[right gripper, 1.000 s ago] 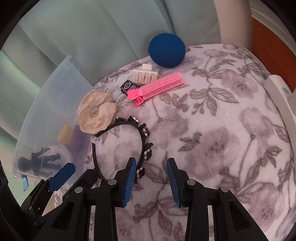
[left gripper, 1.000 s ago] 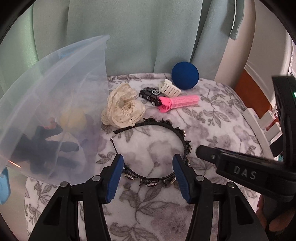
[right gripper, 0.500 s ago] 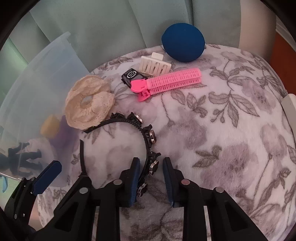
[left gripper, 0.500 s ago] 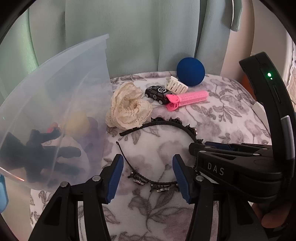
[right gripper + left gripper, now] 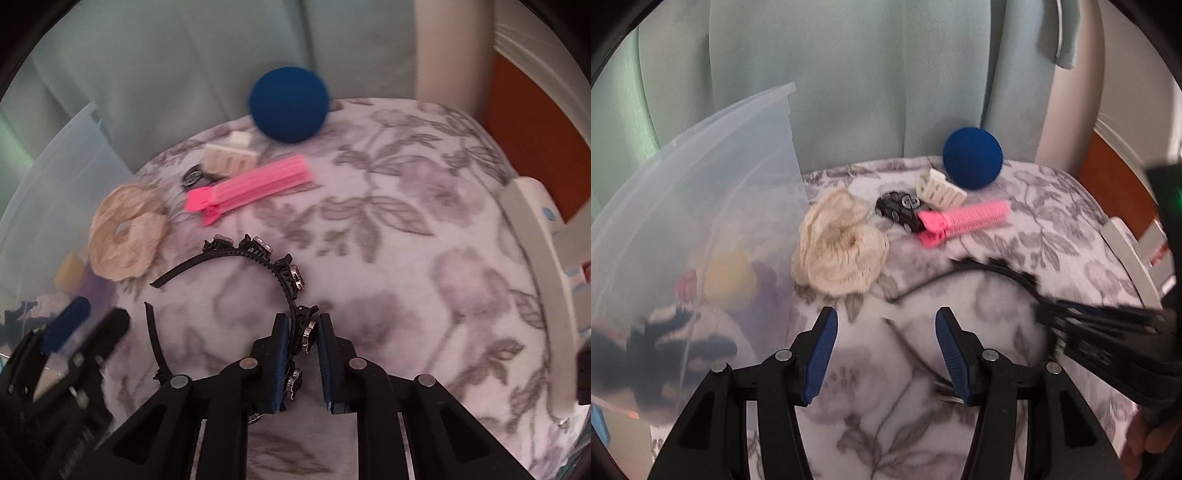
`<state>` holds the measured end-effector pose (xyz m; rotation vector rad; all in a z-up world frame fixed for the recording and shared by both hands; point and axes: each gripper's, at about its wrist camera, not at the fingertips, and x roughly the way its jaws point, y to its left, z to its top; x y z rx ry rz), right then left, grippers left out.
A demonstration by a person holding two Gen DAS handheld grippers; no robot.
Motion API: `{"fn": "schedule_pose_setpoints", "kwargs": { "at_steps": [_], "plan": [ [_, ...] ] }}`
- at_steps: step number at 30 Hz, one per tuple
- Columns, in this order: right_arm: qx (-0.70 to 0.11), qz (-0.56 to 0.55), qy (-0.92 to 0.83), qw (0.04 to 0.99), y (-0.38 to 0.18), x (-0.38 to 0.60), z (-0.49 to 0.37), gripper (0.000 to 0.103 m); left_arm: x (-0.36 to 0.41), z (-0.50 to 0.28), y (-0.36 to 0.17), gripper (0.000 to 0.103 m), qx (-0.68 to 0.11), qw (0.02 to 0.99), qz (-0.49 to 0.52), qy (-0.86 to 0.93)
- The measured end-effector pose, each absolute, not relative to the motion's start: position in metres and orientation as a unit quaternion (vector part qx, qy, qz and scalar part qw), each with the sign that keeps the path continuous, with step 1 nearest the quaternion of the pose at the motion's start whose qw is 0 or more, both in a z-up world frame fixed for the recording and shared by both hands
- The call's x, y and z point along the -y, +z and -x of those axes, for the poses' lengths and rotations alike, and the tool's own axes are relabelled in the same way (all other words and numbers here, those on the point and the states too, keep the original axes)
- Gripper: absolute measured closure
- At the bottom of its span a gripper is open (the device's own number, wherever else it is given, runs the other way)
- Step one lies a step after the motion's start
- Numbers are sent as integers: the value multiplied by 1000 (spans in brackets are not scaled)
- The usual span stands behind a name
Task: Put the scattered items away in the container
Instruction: 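Grasp the black spiked headband with the right gripper while the left moves toward the scrunchie, then grasp the cream lace scrunchie with the left gripper while the right holds the headband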
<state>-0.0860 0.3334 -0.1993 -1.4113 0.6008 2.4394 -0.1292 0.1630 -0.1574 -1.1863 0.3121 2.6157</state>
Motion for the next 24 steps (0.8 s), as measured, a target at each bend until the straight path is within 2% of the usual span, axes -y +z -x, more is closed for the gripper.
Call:
{"fn": "schedule_pose_setpoints", "kwargs": {
  "at_steps": [11,24],
  "plan": [
    [-235,472,832,172,-201,-370,59,88,-172,177,-173,46,-119,-34,405,906],
    [-238,463,836,172,-205,-369,63,85,-182,223,-196,46,-133,-62,409,901]
  ]
}}
